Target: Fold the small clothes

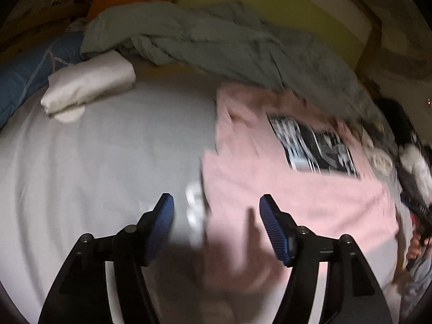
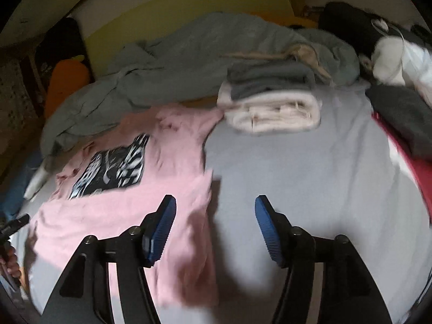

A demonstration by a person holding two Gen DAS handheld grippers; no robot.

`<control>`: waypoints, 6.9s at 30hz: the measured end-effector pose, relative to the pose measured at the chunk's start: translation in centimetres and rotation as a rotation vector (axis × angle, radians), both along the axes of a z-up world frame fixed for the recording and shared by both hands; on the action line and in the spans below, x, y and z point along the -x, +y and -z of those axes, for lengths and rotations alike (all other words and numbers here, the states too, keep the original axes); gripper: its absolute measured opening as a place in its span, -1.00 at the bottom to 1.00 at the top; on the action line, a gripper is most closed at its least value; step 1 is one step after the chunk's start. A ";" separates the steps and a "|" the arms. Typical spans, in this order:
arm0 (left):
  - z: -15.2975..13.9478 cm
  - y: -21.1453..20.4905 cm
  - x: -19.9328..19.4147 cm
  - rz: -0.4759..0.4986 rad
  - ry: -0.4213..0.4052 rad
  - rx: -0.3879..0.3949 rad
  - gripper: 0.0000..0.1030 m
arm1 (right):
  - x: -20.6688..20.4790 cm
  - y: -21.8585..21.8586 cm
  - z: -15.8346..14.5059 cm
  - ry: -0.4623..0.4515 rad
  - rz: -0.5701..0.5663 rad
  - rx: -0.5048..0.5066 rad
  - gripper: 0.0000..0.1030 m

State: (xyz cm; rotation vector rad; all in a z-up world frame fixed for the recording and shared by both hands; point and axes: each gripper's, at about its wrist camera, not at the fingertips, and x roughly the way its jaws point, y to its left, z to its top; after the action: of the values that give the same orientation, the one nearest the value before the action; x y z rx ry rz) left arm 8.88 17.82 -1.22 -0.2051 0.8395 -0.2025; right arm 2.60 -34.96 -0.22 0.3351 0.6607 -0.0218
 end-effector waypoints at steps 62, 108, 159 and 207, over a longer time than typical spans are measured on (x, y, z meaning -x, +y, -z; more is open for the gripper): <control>-1.1 -9.0 4.8 0.121 -0.180 -0.324 0.12 | -1.0 5.7 -0.1 0.024 -0.158 0.088 0.20; -3.1 -7.8 5.4 0.006 -0.167 -0.202 -0.12 | 2.1 1.7 -1.5 0.043 0.014 0.060 -0.09; 1.4 -10.1 12.7 -0.275 -0.362 -0.192 0.99 | 9.4 4.5 3.9 0.005 0.225 -0.022 0.99; -2.9 -2.0 6.0 -0.350 -0.007 0.234 -0.88 | 7.8 -0.1 -0.5 -0.145 0.231 -0.348 -0.95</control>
State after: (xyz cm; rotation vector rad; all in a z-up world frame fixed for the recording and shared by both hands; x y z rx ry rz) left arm 2.93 15.85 1.72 -0.5648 0.7592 0.0287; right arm -5.23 -35.05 0.30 0.7407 0.4781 -0.1029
